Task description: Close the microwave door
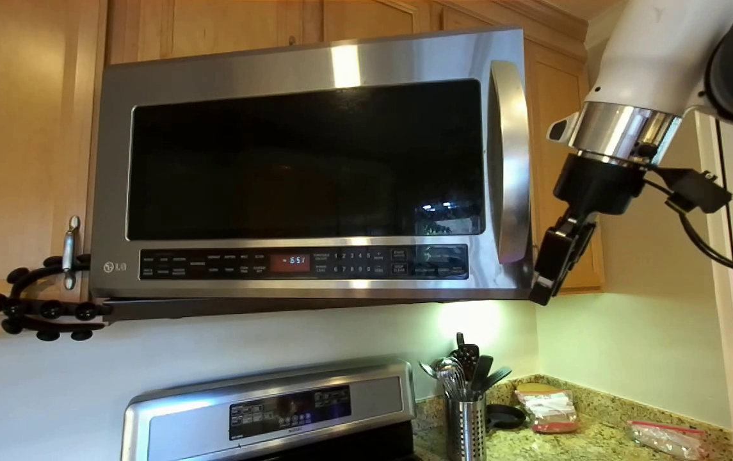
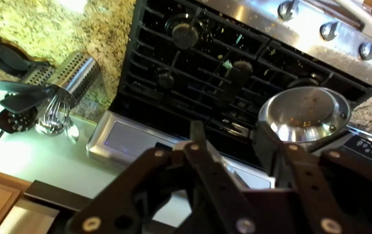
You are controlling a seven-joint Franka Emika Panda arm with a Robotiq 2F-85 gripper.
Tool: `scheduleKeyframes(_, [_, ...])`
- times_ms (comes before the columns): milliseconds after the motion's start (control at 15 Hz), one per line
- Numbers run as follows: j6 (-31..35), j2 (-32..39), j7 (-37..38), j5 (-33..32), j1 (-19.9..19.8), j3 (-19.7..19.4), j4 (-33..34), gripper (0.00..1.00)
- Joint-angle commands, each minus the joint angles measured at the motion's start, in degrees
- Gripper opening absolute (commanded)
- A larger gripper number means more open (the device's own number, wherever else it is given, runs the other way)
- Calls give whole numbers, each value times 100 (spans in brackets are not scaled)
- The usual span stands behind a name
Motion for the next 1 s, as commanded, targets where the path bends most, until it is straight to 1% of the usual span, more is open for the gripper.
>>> scheduleKeyframes(0, [784,-3,100,-61,113,10,-154,14])
scheduleKeyframes(67, [775,12,116,-75,95,-3,-175,8])
scheduleKeyframes(200, [723,43,126,-68,101,-41,-157,2])
scheduleKeyframes(333, [477,46,108,-140,59,-42,-125,0])
scheduleKeyframes(400, [409,27,102,-176,48,-46,-122,3])
scheduleKeyframes(467, [254,-20,94,-241,32,-29,-122,4])
scheduleKeyframes(533, [230,-47,82,-293,27,-16,-137,3])
scheduleKeyframes(667, [326,-103,15,-511,-39,-19,-224,5])
scheduleKeyframes(933, [958,-85,11,-1232,-423,-229,-443,5])
